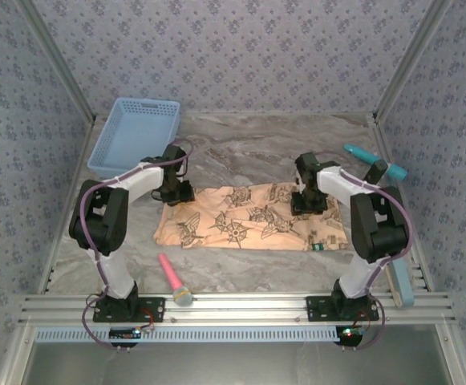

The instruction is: Fold the inside-out t-shirt

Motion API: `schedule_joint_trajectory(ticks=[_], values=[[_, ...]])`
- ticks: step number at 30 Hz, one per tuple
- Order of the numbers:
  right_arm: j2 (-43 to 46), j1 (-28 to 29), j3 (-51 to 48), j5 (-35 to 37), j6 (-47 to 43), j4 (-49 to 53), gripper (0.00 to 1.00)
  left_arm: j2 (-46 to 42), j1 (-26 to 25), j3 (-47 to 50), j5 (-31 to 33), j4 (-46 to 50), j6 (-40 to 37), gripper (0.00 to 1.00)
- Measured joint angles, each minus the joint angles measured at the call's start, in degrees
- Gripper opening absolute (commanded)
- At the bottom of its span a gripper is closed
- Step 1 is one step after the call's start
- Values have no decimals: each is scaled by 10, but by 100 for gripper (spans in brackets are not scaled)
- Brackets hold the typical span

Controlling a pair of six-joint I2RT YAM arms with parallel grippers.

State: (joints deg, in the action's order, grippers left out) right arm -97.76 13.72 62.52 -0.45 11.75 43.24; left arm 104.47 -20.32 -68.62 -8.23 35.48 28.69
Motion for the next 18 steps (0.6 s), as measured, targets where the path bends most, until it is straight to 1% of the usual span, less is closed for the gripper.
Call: schedule_joint_trajectory(ticks=[1,3,6,8,10,14,15,18], values=[[14,-13,1,-6,-1,-2,61,-1,-3,-3,-2,6,-3,33],[40,-37,7,-19,-13,-15,62,-7,-16,-11,-2,23,-8,33],[50,-55,24,-45,-80,-45,60,-26,-50,-22,-4,40,-7,33],[40,-42,28,-51,-150,-73,60,-39,-71,-24,-17,38,-2,33],[20,-24,31,-57,-232,-88,60,-43,-76,-24,-23,37,1,33],[-46,2,58,-70,-413,-74,60,-30,-55,-24,-23,35,3,33],[-57,4,64,-70,-446,-69,60,-25,-50,-25,-23,34,3,33],[-70,7,70,-71,-563,-64,55,-2,-34,-26,-22,27,3,33]])
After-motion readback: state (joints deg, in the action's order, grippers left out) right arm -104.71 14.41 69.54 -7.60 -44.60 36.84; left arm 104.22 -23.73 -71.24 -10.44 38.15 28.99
